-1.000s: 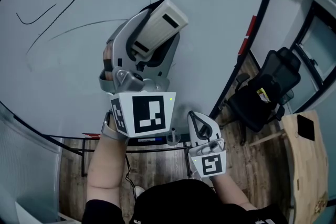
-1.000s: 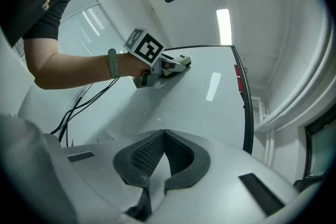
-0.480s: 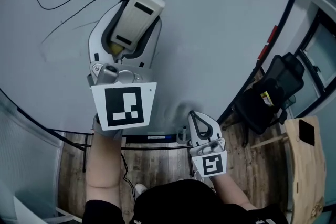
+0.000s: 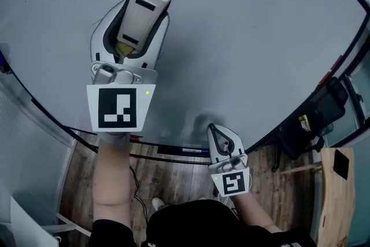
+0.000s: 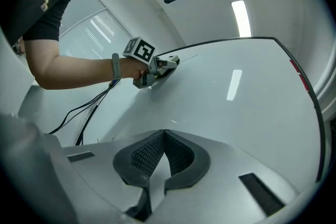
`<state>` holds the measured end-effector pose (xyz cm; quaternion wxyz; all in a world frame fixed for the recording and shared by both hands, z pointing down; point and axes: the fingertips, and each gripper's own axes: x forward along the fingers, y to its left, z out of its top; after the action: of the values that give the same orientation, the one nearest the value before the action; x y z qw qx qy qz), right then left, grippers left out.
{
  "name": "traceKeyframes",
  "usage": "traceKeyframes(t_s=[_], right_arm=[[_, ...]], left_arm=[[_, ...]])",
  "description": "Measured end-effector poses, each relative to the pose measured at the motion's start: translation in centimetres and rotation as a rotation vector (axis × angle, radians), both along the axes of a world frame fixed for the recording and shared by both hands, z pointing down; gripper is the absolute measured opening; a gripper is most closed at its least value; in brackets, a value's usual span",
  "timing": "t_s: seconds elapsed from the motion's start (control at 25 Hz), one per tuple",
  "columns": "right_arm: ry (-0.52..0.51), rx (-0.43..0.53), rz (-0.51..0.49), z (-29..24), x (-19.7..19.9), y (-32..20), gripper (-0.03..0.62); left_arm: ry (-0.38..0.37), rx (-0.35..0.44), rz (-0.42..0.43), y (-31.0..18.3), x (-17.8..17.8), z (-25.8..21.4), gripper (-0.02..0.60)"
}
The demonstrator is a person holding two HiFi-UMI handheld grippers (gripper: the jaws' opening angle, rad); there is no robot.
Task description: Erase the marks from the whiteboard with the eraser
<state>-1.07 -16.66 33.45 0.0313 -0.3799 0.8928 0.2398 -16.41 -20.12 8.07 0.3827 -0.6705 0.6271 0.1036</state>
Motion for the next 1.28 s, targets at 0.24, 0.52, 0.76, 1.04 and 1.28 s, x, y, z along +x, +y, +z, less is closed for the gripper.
traceKeyframes(t_s=[0.24, 0.52, 0.76, 1.04, 1.28], right_arm=[[0.026, -0.005, -0.039, 0.5, -5.3, 0.3, 0.028], [0.041, -0.011, -0.077, 1.0, -10.8, 0.7, 0.028], [0.037, -0.024, -0.094, 1.5, -13.7, 0.8, 0.028], [0.032, -0.028, -0.092, 1.9, -14.0, 0.5, 0.028], [0.011, -0.032, -0.09, 1.5, -11.9, -0.2, 0.028]], left_arm=[[0.031, 0.018, -0.016, 1.1, -8.1, 0.9, 0.265], [0.073, 0.031, -0.045, 2.1, -17.0, 3.1, 0.265], [0.128, 0.028, -0.042, 2.8, -21.0, 4.2, 0.265], [0.134, 0.04, -0.052, 2.7, -20.3, 3.9, 0.264], [0.08, 0.051, -0.065, 2.6, -17.1, 3.0, 0.263]])
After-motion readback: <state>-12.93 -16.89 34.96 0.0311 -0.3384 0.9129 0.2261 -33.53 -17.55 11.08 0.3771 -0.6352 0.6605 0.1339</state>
